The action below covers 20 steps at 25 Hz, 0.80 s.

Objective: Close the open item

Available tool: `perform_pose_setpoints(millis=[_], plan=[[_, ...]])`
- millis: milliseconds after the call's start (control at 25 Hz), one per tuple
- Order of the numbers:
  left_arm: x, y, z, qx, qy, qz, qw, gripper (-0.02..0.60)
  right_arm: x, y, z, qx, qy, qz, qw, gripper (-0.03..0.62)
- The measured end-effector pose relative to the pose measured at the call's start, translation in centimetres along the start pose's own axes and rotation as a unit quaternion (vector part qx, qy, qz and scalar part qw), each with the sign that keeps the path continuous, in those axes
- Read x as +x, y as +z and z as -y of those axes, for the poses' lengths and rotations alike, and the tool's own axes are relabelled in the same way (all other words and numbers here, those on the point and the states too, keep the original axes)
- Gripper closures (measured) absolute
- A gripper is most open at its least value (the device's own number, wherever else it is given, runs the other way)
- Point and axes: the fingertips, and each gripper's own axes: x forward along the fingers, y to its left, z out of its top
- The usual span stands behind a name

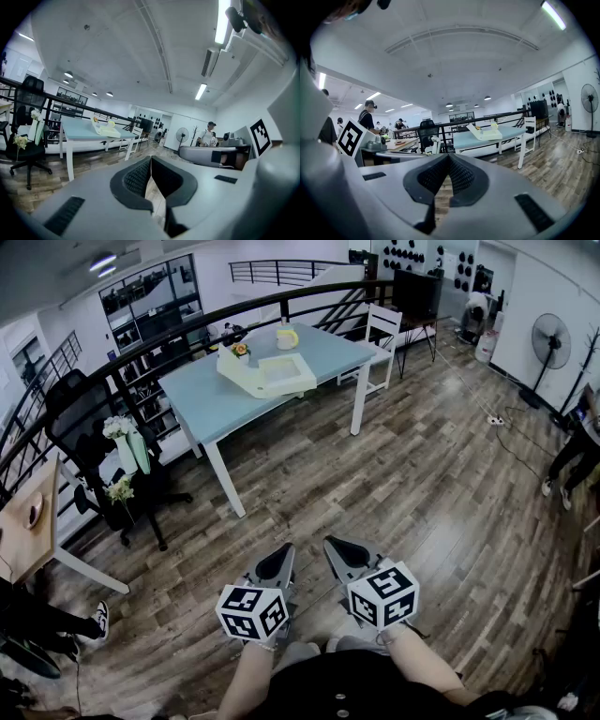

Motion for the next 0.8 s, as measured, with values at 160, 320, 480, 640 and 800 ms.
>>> perform_pose_setpoints(millis=[160,320,480,640,800], plan=[[-0.2,-0.4,-0.6,-0.003,0.006,-0.008,0.9999,0.56,0.3,-0.7,-0.2,0.002,-0.003,-0.008,1.0,0.591],[-0.5,-0.9,-1.0,-0.006,0.009,-0.013,0.9999,0.56,0.5,-1.3,-0.5,0.001,-0.003,-0.014,1.0,0.591],[-0.7,-1.1,-1.2,-0.006,0.008,-0.016,0.9998,0.561,0.6,-1.7,-0.9,0.006,-0.002,-0.018,1.0,0.591],[-1.0,-0.8,-1.4,-0.004,-0.008,-0.004,1.0,0.561,1.0,-1.5,-1.5,0.014,0.005,-0.004,1.0,0.589],[-1.1,-0.5,-2.1,0.002,-0.007,0.003,1.0,0.56,1.4,-1.3,-1.7,0.017,0.008,0.009,1.0,0.586]])
